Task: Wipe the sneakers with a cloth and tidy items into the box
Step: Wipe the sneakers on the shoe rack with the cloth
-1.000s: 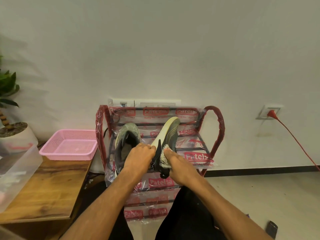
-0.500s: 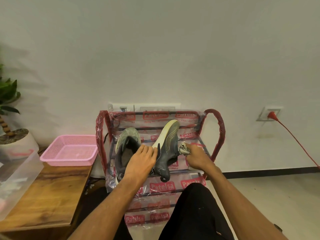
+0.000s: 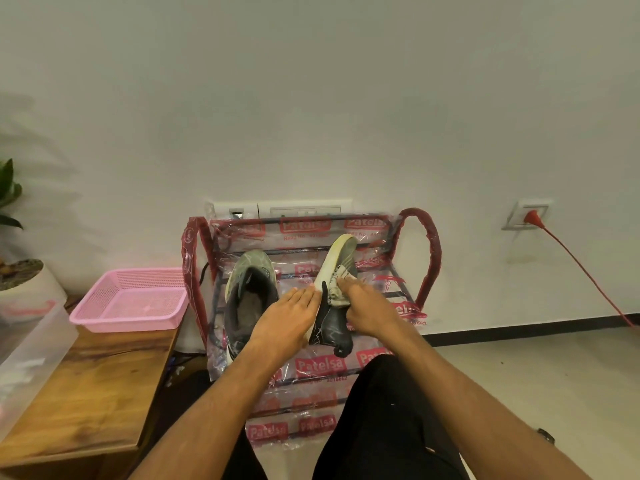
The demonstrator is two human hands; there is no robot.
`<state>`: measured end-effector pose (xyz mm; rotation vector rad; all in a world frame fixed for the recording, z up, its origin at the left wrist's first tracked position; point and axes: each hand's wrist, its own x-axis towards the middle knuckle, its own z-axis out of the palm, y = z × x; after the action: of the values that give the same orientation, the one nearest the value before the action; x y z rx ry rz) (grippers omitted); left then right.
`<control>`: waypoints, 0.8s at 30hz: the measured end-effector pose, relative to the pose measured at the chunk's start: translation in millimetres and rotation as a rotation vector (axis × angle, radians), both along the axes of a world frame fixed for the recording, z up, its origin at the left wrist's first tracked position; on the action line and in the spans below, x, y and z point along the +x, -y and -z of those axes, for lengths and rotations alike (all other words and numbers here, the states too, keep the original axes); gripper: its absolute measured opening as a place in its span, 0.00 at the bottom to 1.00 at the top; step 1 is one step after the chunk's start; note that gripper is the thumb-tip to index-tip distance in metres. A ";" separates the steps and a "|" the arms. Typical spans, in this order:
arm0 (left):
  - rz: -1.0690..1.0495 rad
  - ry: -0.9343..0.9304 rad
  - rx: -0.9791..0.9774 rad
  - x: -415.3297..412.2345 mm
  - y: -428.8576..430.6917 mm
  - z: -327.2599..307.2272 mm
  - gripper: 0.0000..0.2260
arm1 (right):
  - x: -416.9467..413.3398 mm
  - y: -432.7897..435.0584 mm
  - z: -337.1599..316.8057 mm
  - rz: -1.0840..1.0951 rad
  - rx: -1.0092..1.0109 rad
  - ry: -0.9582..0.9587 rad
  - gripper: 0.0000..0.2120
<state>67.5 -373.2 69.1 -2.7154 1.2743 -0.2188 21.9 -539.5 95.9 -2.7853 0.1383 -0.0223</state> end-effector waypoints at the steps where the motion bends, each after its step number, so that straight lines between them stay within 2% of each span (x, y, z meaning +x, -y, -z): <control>1: -0.005 -0.015 -0.015 0.8 -0.8 0.6 0.42 | -4.1 -5.7 4.2 -0.004 -0.007 0.008 0.28; 9: -0.044 -0.058 -0.047 -4.6 3.0 -0.9 0.41 | -50.0 -27.5 23.6 -0.070 -0.127 0.106 0.33; 17: -0.084 -0.048 -0.072 -9.2 1.3 -3.6 0.39 | -24.1 -24.2 18.5 0.028 0.006 0.037 0.24; 24: -0.138 -0.038 -0.081 -11.2 3.7 -5.6 0.36 | -40.1 -37.9 23.6 -0.008 -0.019 0.111 0.26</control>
<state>56.3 -376.9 74.7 -2.8752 1.1037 -0.2089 -18.2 -501.6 72.3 -2.7952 0.1000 -0.1774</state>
